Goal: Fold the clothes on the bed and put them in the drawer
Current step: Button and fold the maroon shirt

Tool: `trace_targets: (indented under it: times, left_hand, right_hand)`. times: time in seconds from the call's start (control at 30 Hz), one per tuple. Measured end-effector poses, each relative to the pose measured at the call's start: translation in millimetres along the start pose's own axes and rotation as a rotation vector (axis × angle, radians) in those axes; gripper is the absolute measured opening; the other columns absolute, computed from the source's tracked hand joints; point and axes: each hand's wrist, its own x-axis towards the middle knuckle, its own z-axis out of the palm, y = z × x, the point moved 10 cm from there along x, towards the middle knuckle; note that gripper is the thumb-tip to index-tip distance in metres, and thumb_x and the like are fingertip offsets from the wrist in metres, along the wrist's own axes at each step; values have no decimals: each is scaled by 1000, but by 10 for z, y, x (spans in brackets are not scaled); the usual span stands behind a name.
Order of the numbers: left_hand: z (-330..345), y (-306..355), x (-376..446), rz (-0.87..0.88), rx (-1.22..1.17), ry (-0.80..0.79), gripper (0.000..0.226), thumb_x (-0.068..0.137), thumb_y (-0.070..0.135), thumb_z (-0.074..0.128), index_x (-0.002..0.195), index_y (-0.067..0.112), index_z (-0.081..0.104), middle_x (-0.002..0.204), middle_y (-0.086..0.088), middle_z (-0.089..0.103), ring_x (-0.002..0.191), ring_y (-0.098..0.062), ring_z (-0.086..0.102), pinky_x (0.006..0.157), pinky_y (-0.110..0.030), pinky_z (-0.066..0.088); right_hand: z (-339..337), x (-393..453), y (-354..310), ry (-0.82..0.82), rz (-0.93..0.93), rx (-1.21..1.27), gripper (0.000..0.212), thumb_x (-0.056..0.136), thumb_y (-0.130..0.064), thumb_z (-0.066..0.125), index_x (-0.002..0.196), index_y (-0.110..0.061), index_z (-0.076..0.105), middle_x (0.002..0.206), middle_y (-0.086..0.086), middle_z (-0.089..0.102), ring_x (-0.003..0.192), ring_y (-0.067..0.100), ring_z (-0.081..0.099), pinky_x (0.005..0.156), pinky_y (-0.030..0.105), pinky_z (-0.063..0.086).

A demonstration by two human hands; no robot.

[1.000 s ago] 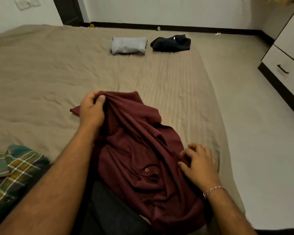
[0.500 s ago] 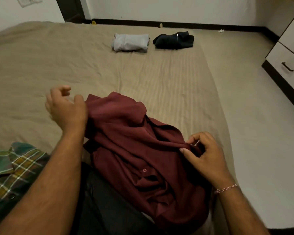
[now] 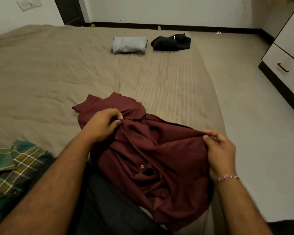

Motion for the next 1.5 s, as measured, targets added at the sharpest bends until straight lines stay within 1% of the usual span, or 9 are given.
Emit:
trace_targets:
  times: [0.13,0.3,0.6,0.73,1.03,1.2,1.33,1.43,1.5]
  left_hand:
    - [-447,134,-267,43,-100,245,12,94,14,69,94,25,66,93,12,67,76,-10,63,69,-16,46]
    - [-728,-95,-533,-131,-89,457,10,93,16,72,88,24,67,89,16,67,71,-5,61,59,-10,41]
    - [53,971,-295,463,64,72,22,93,13,62,112,22,68,112,10,65,106,-11,59,95,-30,48]
    - [593,911,-86,499,311,-266,52,91,16,54,138,37,57,131,18,62,124,-5,52,110,-34,34]
    - [35,475,50,496,655,-176,26,99,48,56,123,43,63,112,21,62,93,-6,63,85,-32,24]
    - [-608,392,15,354,220,7,13,90,39,53,101,39,61,90,8,64,87,-23,64,79,-39,43]
    - [-1095,529,-44,298,-316,183,15,91,20,54,98,18,67,110,-2,72,121,-18,62,102,-31,48]
    - [-1440,779,122,227,-825,236,21,89,13,55,88,27,70,90,4,71,86,-12,65,77,-22,52]
    - [-1943,983,333,251,-770,355,18,92,10,55,92,23,68,81,8,66,73,-6,58,69,-17,47]
  right_hand:
    - [-512,113,78,295,78,272,20,91,-1,70,95,-20,77,85,3,73,75,15,67,67,26,59]
    - [-697,230,117,287,117,334,25,87,0,73,108,-13,75,82,7,71,65,13,64,58,23,56]
    - [-621,185,233,-40,241,-135,30,89,-2,61,114,-17,67,100,11,75,86,23,68,69,31,52]
    - [-626,24,243,-142,244,-213,43,92,5,63,127,-19,56,100,15,76,88,30,75,73,37,60]
    - [-702,79,53,-77,134,-99,37,100,-5,62,125,-32,57,85,14,71,67,16,63,62,32,52]
    - [-358,-43,-244,-326,-21,-249,20,94,-20,75,110,-31,70,108,3,77,97,20,72,84,40,59]
    - [-73,-164,-461,-457,-325,-656,12,79,-30,87,90,-33,82,100,-2,66,94,4,66,85,18,50]
    - [71,25,-817,-380,-413,-709,14,85,-27,83,72,-29,77,93,1,56,88,6,59,77,13,43]
    - [168,297,-1407,-259,-518,-677,27,90,-25,78,64,-22,70,98,1,55,91,3,57,77,10,40]
